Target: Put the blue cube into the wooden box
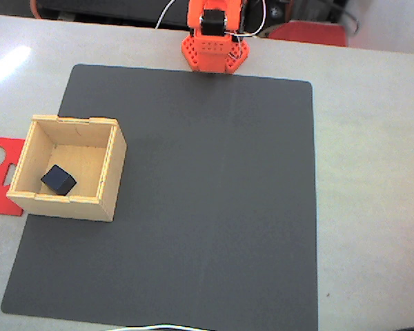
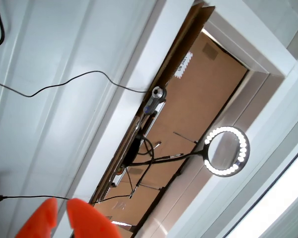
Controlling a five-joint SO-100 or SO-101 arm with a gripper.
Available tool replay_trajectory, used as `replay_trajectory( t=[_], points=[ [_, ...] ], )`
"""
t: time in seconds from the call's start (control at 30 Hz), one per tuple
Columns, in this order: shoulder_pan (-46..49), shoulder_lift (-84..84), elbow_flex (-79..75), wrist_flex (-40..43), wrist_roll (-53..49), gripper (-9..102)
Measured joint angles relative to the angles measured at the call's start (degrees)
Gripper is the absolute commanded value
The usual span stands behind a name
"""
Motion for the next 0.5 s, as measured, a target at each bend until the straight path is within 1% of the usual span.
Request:
replay_trajectory(
  t=[0.27, 0.5],
  points=[
    [0.53, 12.48, 20.92, -1.85, -0.26, 0],
    [0.53, 18.98, 42.45, -7.82, -0.26, 0]
  ],
)
